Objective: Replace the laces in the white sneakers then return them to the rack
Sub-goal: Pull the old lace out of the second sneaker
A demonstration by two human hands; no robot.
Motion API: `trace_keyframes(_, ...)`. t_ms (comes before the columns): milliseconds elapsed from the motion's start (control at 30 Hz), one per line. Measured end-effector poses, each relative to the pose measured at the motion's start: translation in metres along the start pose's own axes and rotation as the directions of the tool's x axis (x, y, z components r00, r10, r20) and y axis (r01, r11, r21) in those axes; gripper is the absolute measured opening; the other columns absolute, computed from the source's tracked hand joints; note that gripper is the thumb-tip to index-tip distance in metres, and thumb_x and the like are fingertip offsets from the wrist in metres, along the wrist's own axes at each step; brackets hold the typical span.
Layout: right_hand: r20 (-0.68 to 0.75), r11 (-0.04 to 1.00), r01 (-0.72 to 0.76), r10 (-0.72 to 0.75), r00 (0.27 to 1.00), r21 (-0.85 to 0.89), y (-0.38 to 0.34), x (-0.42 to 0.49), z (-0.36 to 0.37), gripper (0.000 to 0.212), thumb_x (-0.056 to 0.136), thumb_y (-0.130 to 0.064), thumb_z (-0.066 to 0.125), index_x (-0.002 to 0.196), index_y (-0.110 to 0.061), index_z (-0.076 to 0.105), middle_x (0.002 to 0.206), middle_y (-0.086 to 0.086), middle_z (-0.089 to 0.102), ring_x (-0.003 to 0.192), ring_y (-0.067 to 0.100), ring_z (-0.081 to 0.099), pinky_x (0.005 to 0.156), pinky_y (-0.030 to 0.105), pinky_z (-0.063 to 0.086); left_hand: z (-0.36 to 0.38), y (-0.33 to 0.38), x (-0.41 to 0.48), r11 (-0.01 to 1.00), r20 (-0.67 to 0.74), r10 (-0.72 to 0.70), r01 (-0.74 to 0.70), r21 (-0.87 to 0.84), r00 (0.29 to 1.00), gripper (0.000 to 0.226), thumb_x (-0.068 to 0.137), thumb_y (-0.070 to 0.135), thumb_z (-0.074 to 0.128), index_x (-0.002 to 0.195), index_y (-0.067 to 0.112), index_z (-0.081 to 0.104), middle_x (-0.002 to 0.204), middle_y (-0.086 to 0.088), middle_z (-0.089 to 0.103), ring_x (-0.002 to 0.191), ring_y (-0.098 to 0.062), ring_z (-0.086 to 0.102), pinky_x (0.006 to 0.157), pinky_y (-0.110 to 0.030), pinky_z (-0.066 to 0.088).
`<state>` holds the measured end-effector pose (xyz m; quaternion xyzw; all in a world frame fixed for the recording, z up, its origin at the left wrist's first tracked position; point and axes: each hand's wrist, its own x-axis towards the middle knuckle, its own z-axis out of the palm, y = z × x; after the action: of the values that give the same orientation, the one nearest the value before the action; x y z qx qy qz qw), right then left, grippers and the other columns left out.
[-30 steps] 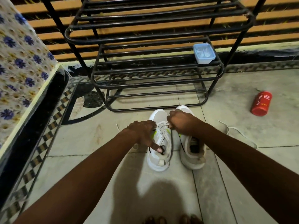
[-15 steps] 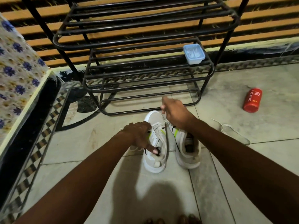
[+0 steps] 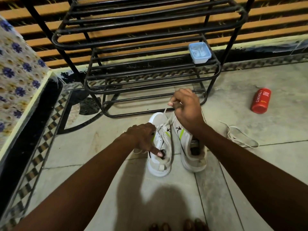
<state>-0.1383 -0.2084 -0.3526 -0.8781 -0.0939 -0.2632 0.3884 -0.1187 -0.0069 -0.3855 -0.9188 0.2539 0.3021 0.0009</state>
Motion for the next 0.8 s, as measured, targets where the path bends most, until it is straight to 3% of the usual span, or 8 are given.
trace_keyframes(67, 0.000, 0.840, -0.272, 0.308, 0.951, 0.470, -0.010, -0.001, 0.000, 0.013, 0.088, 0.013, 0.057, 0.080, 0.002, 0.058, 0.078, 0.015, 0.064, 0.076, 0.027, 0.067, 0.072, 0.043, 0.057, 0.000, -0.001, 0.000, 1.000, 0.005, 0.000, 0.000, 0.000, 1.000, 0.113, 0.046, 0.094, 0.072, 0.136, 0.031, 0.047, 0.137, 0.011, 0.051, 0.127, -0.022, 0.053, 0.105, -0.046, 0.046)
trace_keyframes(167, 0.088, 0.294, -0.388, 0.688, 0.720, 0.873, -0.009, 0.017, -0.008, 0.027, 0.088, 0.019, 0.042, 0.078, -0.004, 0.051, 0.067, 0.013, 0.055, 0.051, 0.018, 0.059, 0.049, 0.031, 0.053, 0.000, 0.000, 0.000, 1.000, 0.013, -0.007, 0.007, 0.006, 1.000, 0.115, 0.047, 0.094, 0.072, 0.138, 0.030, 0.045, 0.139, 0.011, 0.049, 0.129, -0.023, 0.052, 0.106, -0.046, 0.046)
trace_keyframes(233, 0.019, 0.457, -0.426, 0.664, 0.747, 0.781, 0.005, 0.027, -0.019, 0.028, 0.090, 0.015, 0.043, 0.077, -0.010, 0.048, 0.065, 0.007, 0.049, 0.047, 0.012, 0.047, 0.045, 0.024, 0.039, 0.000, 0.000, 0.000, 1.000, 0.010, -0.010, 0.010, 0.003, 1.000, 0.114, 0.048, 0.093, 0.073, 0.138, 0.030, 0.045, 0.140, 0.011, 0.049, 0.128, -0.022, 0.052, 0.105, -0.045, 0.046)
trace_keyframes(333, 0.246, 0.991, -0.098, 0.118, 0.962, -0.090, 0.024, 0.019, -0.034, 0.018, 0.084, 0.005, 0.052, 0.089, -0.013, 0.051, 0.088, 0.006, 0.053, 0.073, 0.017, 0.050, 0.061, 0.040, 0.046, 0.001, 0.000, 0.000, 1.000, 0.022, -0.008, 0.008, 0.000, 1.000, 0.116, 0.049, 0.093, 0.073, 0.142, 0.029, 0.043, 0.142, 0.010, 0.048, 0.131, -0.022, 0.050, 0.107, -0.046, 0.045)
trace_keyframes(400, 0.644, 0.895, 0.246, 0.057, 0.763, -0.371, 0.030, 0.006, -0.036, 0.022, 0.087, -0.009, 0.057, 0.107, -0.018, 0.054, 0.102, 0.002, 0.052, 0.080, 0.017, 0.050, 0.067, 0.040, 0.049, 0.001, 0.000, 0.001, 1.000, 0.025, -0.005, 0.004, 0.006, 1.000, 0.116, 0.048, 0.093, 0.072, 0.141, 0.030, 0.043, 0.142, 0.010, 0.048, 0.131, -0.022, 0.050, 0.107, -0.046, 0.045)
trace_keyframes(500, 0.811, 0.715, 0.553, 0.035, 0.583, -0.428, 0.034, -0.001, -0.039, 0.014, 0.092, -0.020, 0.060, 0.105, -0.018, 0.064, 0.100, 0.002, 0.059, 0.095, 0.022, 0.059, 0.070, 0.039, 0.054, 0.003, -0.002, 0.002, 1.000, 0.004, 0.001, -0.001, -0.010, 1.000, 0.109, 0.046, 0.093, 0.073, 0.131, 0.030, 0.047, 0.136, 0.012, 0.050, 0.127, -0.020, 0.053, 0.100, -0.040, 0.047)
trace_keyframes(667, 0.208, 0.943, 0.189, -0.133, 0.969, -0.274, 0.024, 0.003, -0.042, 0.012, 0.089, -0.006, 0.066, 0.077, -0.007, 0.067, 0.074, 0.003, 0.055, 0.081, 0.025, 0.047, 0.062, 0.033, 0.037, 0.002, -0.001, 0.004, 1.000, 0.001, 0.002, -0.002, 0.010, 1.000, 0.111, 0.047, 0.093, 0.073, 0.134, 0.030, 0.046, 0.137, 0.010, 0.050, 0.128, -0.020, 0.052, 0.102, -0.043, 0.048)
trace_keyframes(800, -0.159, 0.986, -0.137, 0.151, 0.976, 0.097, -0.003, -0.013, -0.027, 0.016, 0.089, 0.001, 0.065, 0.077, -0.006, 0.072, 0.080, 0.006, 0.065, 0.087, 0.024, 0.056, 0.076, 0.033, 0.041, 0.003, -0.002, 0.006, 0.999, 0.002, 0.017, -0.017, 0.037, 1.000, 0.098, 0.047, 0.094, 0.072, 0.117, 0.031, 0.046, 0.119, 0.013, 0.048, 0.118, -0.020, 0.053, 0.094, -0.041, 0.050)
